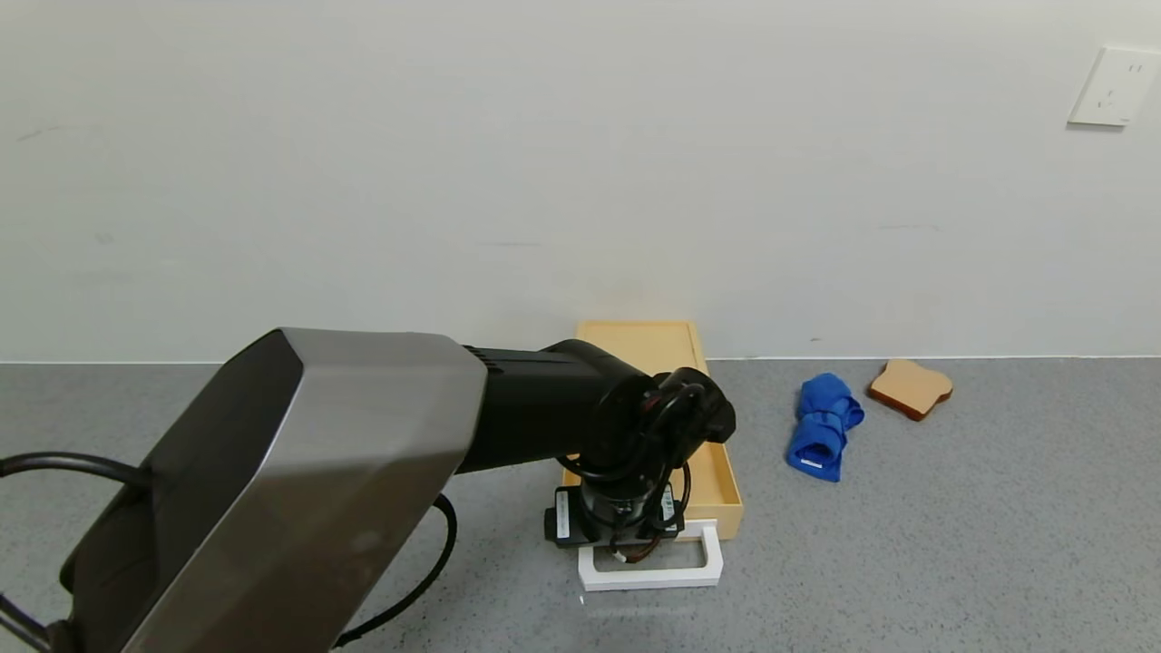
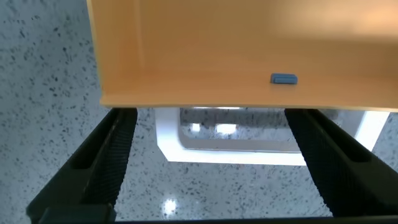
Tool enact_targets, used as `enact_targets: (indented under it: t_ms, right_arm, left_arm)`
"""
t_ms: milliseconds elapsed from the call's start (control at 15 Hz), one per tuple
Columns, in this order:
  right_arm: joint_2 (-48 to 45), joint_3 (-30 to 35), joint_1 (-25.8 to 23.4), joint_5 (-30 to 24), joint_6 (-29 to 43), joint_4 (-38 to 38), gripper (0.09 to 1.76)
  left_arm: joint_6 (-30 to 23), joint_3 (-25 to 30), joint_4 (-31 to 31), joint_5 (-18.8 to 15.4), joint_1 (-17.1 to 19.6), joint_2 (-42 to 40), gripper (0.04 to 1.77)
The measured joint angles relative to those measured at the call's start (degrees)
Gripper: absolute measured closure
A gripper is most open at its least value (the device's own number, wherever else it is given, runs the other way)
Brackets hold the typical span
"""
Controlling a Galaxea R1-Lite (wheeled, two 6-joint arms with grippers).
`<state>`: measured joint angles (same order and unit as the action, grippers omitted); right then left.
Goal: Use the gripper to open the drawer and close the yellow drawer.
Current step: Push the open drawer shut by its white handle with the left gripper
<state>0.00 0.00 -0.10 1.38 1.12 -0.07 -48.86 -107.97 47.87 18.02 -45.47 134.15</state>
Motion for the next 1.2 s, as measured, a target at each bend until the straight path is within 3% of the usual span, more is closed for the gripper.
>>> enact_targets:
  t_ms: [800,1200]
  right_arm:
    - [0.0,0.0,0.02,0.02,0.02,-0.02,0.12]
    - [0.0,0.0,0.0,0.02,0.0,0.0,0.12]
  left_arm:
    - [2.76,-4.02,-0.59,0.23,1.95,1.19,0.09]
    - [5.32,-4.51,-4.19,0.2,2.94,1.46,0.09]
